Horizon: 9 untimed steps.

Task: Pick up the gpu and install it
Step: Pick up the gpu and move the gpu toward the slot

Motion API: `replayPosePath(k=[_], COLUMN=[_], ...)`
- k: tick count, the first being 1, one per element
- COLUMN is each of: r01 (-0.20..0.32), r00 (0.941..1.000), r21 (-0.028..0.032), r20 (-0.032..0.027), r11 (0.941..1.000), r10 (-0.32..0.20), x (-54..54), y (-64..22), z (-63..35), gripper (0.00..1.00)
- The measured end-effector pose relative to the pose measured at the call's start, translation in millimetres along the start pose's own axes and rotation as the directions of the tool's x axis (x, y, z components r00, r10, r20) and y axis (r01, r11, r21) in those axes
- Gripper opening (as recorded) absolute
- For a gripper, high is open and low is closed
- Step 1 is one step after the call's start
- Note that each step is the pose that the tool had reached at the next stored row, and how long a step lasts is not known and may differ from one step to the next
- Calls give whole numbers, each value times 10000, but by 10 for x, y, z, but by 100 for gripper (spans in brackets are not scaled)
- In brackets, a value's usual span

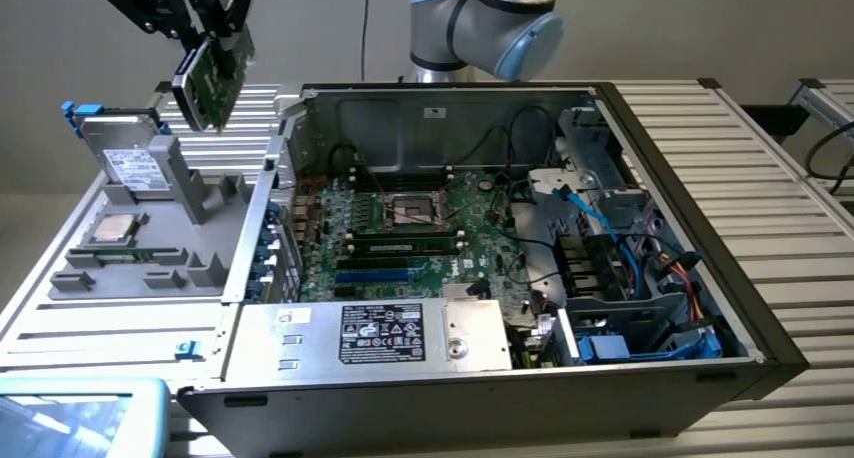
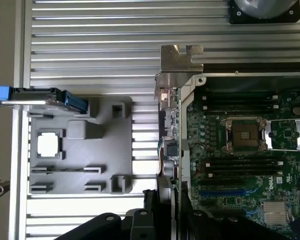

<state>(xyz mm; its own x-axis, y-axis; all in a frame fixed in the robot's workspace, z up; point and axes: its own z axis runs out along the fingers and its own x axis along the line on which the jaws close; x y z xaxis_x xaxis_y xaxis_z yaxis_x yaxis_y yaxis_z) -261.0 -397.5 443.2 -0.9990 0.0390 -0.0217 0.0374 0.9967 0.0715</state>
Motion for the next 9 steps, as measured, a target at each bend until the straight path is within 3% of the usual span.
replayPosePath(k=[9], r01=[0], r00=[10000], r21=[-1], r20=[1], r11=[10000], r10=[0], x=[-408], y=[15], z=[15], gripper=[28])
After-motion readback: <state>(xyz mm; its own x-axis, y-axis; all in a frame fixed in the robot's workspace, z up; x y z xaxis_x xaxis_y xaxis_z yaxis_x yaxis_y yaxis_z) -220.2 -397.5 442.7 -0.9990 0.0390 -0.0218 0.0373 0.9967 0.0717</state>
